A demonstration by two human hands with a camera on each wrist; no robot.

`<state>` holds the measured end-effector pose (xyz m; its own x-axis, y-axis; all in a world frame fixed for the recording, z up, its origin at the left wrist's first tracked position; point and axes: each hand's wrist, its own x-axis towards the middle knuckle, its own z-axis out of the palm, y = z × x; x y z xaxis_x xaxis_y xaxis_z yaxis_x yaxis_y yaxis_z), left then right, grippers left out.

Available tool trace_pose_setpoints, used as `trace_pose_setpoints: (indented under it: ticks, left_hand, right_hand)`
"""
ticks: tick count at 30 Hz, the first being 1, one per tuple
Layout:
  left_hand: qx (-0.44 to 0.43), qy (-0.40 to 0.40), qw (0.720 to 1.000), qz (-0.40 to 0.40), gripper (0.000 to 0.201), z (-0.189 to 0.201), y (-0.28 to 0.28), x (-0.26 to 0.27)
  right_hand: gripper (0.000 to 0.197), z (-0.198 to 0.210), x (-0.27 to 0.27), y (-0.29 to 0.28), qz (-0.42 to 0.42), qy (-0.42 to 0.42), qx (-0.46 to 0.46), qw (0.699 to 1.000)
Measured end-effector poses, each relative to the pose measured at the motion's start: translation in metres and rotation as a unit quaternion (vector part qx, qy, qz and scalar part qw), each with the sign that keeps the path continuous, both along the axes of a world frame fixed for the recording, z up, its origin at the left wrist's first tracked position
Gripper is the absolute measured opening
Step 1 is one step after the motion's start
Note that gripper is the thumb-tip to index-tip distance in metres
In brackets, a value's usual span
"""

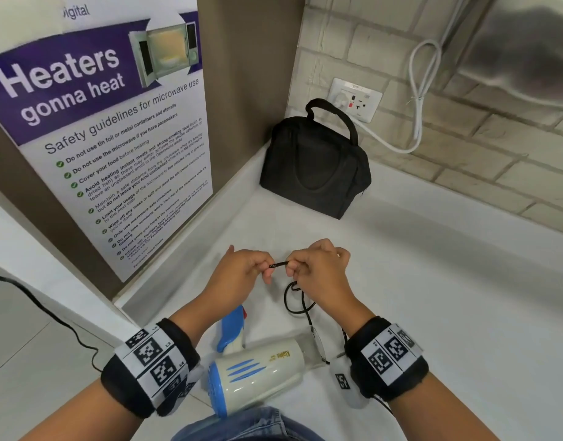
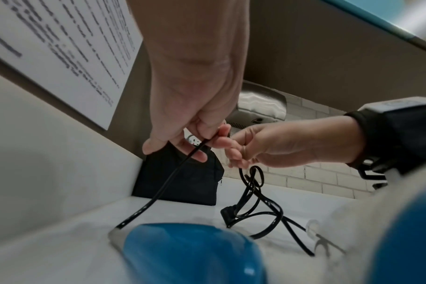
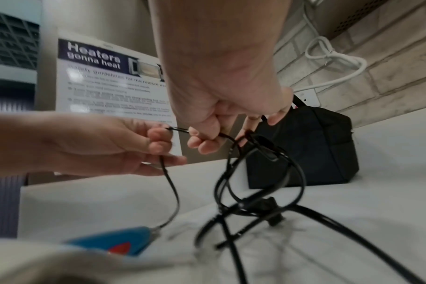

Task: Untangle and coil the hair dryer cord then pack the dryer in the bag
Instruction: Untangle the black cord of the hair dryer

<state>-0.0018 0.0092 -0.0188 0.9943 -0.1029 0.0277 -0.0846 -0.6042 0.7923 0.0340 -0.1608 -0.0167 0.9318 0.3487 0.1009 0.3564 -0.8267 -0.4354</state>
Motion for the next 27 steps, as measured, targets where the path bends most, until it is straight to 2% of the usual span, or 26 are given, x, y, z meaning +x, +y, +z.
trace_pose_setpoints:
  ticks: [2, 5, 9, 14, 16, 19, 22, 25, 27]
  left_hand:
    - [0.001, -0.005, 1.0, 0.002, 0.05, -0.006, 0.005, -0.001]
    - [-0.005, -0.008, 1.0, 0.02, 0.043, -0.013, 0.012, -0.003]
    - [-0.039, -0.01, 0.999, 0.033, 0.054, -0.012, 0.016, -0.007]
    - [-0.066, -0.008, 0.998, 0.025, 0.054, -0.02, 0.028, -0.007]
    - [-0.074, -0.005, 0.997, 0.025, 0.064, -0.023, 0.034, -0.006]
    - [-0.092, 0.01, 0.995, 0.03, 0.068, -0.027, 0.038, -0.01]
    - [-0.082, 0.044, 0.994, 0.053, 0.059, -0.029, 0.041, -0.01]
    - [-0.038, 0.065, 0.996, 0.053, 0.044, -0.033, 0.042, -0.01]
    - [-0.009, 0.066, 0.997, 0.037, 0.048, -0.036, 0.04, -0.012]
  right_hand:
    - [0.029, -0.004, 0.003, 0.0, 0.002, -0.001, -0.008, 1.0]
    - [0.032, -0.011, 0.01, -0.002, -0.011, 0.002, -0.014, 1.0]
    - [0.034, -0.019, 0.021, -0.006, -0.032, 0.016, -0.035, 0.999]
    - [0.029, -0.029, 0.031, -0.018, -0.053, 0.037, -0.076, 0.995]
    - [0.033, -0.031, 0.033, -0.026, -0.07, 0.05, -0.078, 0.993]
    - [0.041, -0.035, 0.035, -0.029, -0.079, 0.079, -0.071, 0.991]
    - [0.04, -0.039, 0.036, -0.027, -0.079, 0.09, -0.061, 0.991]
    - [0.037, -0.041, 0.034, -0.029, -0.078, 0.086, -0.069, 0.991]
    - [0.039, -0.041, 0.031, -0.032, -0.084, 0.067, -0.082, 0.991]
